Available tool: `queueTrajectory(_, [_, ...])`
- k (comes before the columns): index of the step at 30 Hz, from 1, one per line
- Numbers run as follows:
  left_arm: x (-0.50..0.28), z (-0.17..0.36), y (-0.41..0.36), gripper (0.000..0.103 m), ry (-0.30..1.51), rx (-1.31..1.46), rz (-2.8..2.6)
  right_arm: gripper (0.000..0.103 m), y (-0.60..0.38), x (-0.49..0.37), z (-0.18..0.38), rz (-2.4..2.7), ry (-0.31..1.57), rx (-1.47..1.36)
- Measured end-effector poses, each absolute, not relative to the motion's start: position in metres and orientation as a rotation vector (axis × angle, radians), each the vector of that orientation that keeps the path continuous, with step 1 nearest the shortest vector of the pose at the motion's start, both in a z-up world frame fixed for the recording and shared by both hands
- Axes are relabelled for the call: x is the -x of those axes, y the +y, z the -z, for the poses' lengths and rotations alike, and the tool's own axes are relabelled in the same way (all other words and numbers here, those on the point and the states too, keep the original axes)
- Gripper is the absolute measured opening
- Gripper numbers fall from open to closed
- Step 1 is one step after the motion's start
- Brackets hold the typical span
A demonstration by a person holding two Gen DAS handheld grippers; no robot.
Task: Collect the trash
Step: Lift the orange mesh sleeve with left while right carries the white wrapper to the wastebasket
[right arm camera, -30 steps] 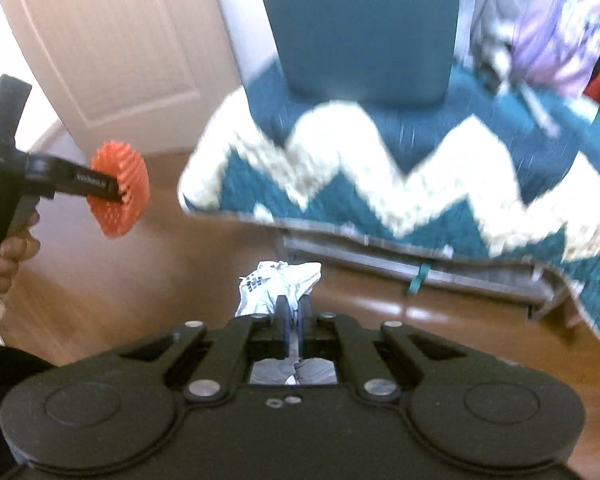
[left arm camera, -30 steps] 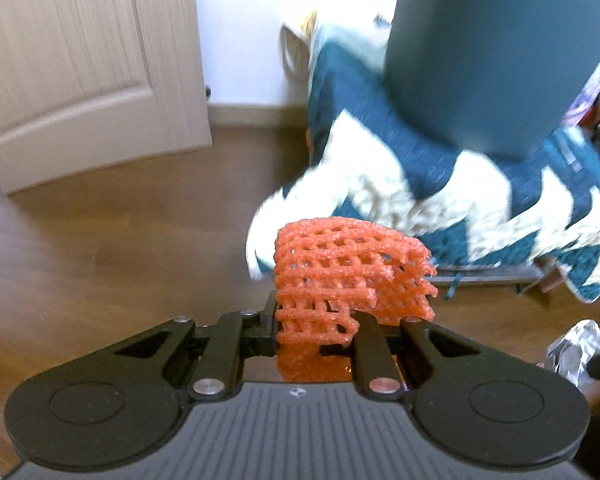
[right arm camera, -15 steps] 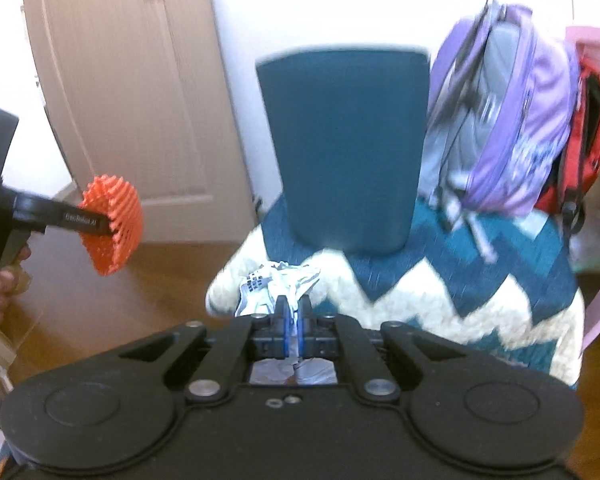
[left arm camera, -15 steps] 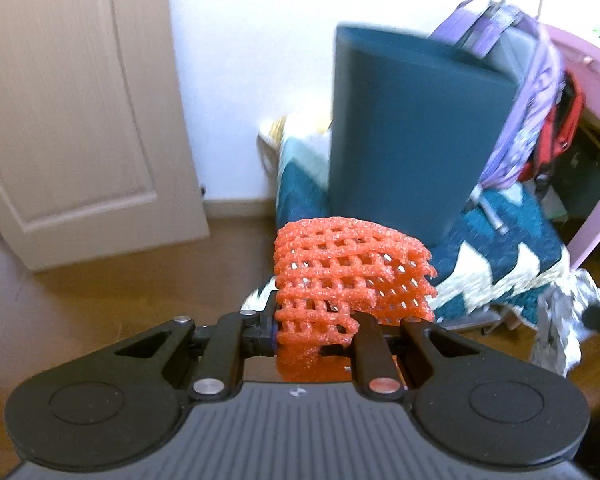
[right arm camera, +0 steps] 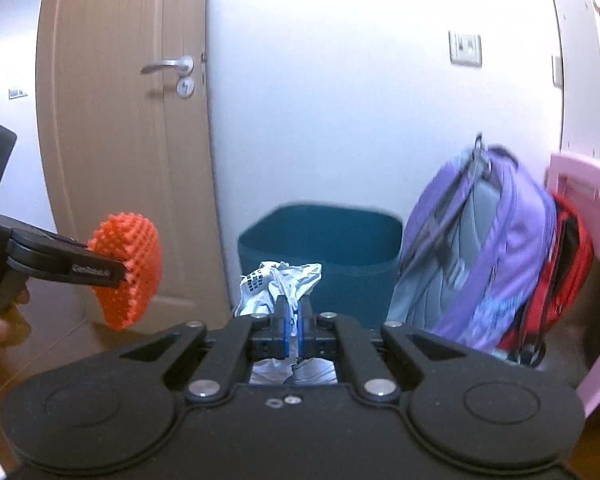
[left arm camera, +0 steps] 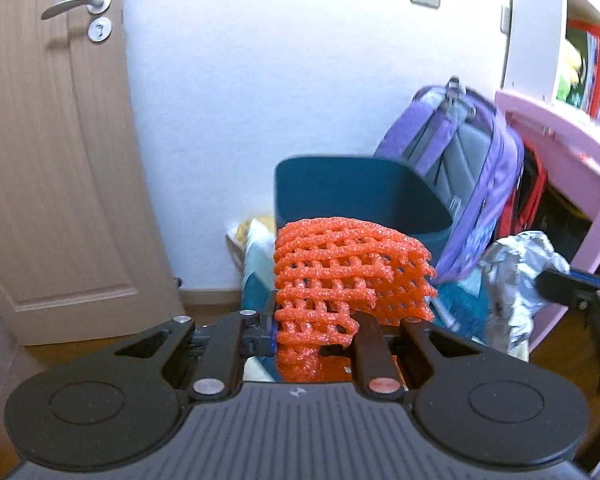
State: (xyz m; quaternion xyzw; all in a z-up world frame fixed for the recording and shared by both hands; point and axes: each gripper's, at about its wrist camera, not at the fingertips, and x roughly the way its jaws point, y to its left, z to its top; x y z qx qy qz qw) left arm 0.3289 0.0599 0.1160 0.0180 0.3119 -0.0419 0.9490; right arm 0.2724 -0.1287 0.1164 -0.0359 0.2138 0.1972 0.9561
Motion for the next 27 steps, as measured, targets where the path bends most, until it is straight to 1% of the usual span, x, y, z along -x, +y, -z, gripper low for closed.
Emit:
queueTrajectory(6, [-0.373,-0.135,0.044,0.016,0.632,-0.019,0.075,0.003,-0.125,-0.313,-0.139,-0.372,0.387,0.088])
queueTrajectory(13, [-0.429,-0.143,0.028,0.016,0.641,-0.008,0.070,0.003,-0.131,-0.381,-0.140,-0.326,0.389,0.072])
queueTrajectory(21, [-0.493,-0.108,0.009,0.016,0.724,-0.058,0.054,0.003,-0.134,-0.444,-0.113,-0.321,0.457,0.038])
queueTrajectory(27, [-0.534,-0.077,0.005,0.016,0.811,-0.065,0.031,0.003,-0.123,-0.469,-0.085,-0.364,0.514,0.051])
